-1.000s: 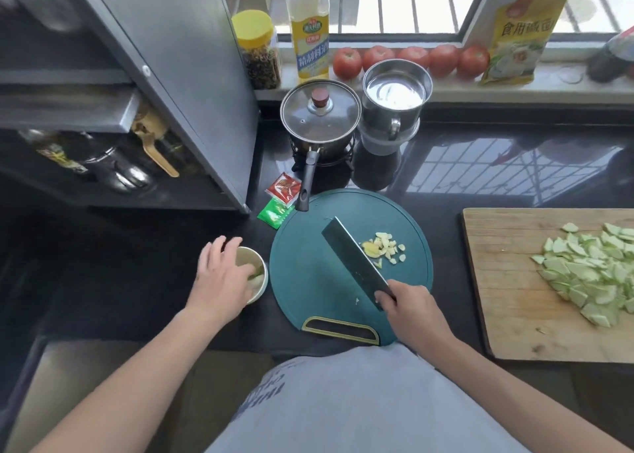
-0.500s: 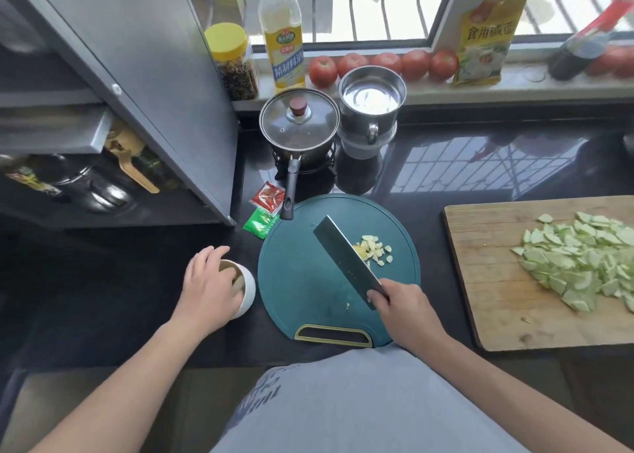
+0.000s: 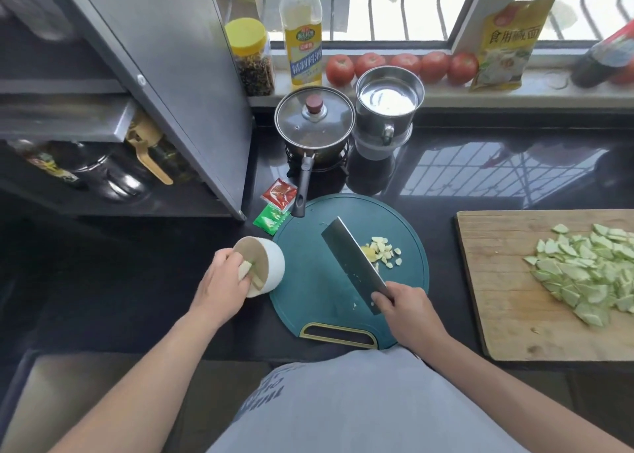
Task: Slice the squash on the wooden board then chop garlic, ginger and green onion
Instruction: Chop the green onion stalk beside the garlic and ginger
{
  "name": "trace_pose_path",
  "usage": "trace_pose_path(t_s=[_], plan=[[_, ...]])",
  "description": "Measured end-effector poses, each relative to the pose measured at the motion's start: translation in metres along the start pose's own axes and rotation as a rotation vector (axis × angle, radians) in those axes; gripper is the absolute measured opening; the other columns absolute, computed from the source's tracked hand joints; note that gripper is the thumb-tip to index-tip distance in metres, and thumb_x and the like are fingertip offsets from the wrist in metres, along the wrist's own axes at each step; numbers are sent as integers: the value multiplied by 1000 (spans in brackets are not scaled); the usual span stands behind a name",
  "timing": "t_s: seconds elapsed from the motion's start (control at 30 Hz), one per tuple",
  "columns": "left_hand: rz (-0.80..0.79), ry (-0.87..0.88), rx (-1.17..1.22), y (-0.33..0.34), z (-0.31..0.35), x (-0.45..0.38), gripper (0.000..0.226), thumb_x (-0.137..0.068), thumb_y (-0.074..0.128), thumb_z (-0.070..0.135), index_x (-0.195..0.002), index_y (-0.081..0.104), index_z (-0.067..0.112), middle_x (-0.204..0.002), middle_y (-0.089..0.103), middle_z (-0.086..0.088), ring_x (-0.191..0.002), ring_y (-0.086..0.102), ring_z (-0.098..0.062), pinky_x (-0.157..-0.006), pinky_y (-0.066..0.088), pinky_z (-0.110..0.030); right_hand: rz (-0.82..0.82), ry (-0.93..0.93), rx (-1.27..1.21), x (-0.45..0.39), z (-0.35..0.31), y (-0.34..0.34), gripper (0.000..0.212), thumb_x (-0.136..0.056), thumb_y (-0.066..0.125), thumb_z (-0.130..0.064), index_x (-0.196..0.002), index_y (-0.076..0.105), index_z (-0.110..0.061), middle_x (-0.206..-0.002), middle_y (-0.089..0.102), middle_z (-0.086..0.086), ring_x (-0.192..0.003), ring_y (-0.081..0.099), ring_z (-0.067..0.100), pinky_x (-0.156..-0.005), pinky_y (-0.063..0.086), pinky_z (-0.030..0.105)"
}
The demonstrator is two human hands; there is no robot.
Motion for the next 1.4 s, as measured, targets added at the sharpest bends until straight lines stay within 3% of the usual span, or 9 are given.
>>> trace_pose_path(t_s=[0.2,0.3,0.4,0.53,0.67,0.93,1.03,1.23,1.4], plan=[[-18,-127,-110,0,5,-10,16,-95,50,12,-107,48,23,-110,45,5,-76,50,-24,-53,40,-32,4,12,-21,1,1,-3,28,-97,49,-40,-79,61,-23,-71,65,-5,-65,58,17,-58,49,34],[-52,-95,-280,-7,6,-9,38,-75,66,3,-98,42,22,-106,49,1,-69,50,-23,-55,40,-34,9,29,-44,2,1,-4,27,-97,49,-40,-80,62,-23,-73,66,-5,-66,59,16,-59,50,33],[-15,-40,-307,-20,4,-13,17,-84,58,9,-96,48,15,-90,56,-4,-71,52,-25,-61,42,-39,4,35,-50,2,-1,-3,27,-97,48,-40,-82,63,-22,-74,66,-3,-67,60,18,-61,52,35],[-36,74,-556,-37,-9,-17,51,-65,82,11,-104,50,18,-100,50,3,-84,50,-22,-61,40,-37,6,27,-42,2,-2,-3,27,-97,48,-39,-81,62,-21,-73,65,-2,-67,59,20,-61,53,37],[10,-38,-264,-48,-26,-21,19,-90,47,5,-102,54,19,-108,56,5,-93,55,-27,-73,45,-41,5,27,-26,0,-2,-1,26,-97,48,-40,-83,62,-22,-73,64,-5,-67,59,16,-62,53,36],[475,-394,208,-68,-75,18,5,-96,53,10,-97,53,16,-97,58,-9,-88,50,-34,-72,38,-42,-37,6,-2,-1,-9,6,29,-98,49,-37,-74,57,-23,-68,62,-5,-63,57,16,-55,47,34],[355,-575,362,-38,-89,47,15,-89,65,11,-100,56,11,-101,63,-15,-87,54,-35,-73,43,-41,-36,12,-14,-1,-10,7,30,-97,50,-36,-71,56,-23,-67,61,-5,-61,57,15,-52,44,32],[181,-480,439,12,-65,55,56,-80,85,22,-126,57,10,-119,60,-6,-108,58,-29,-87,47,-42,-50,28,-56,-4,-14,4,27,-98,49,-37,-78,61,-22,-72,63,-1,-62,61,21,-58,56,43],[289,-525,369,20,-63,60,33,-82,82,27,-94,53,15,-100,58,-4,-92,57,-32,-72,42,-40,-54,35,-58,-3,-13,3,29,-97,49,-37,-74,59,-22,-71,63,-2,-60,60,19,-55,51,36]])
Point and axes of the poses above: each hand's wrist, its own x-axis away from the middle knuckle, its own y-axis out of the palm, z = x × y, the point moved 5 cm from there along -x, towards the middle knuckle
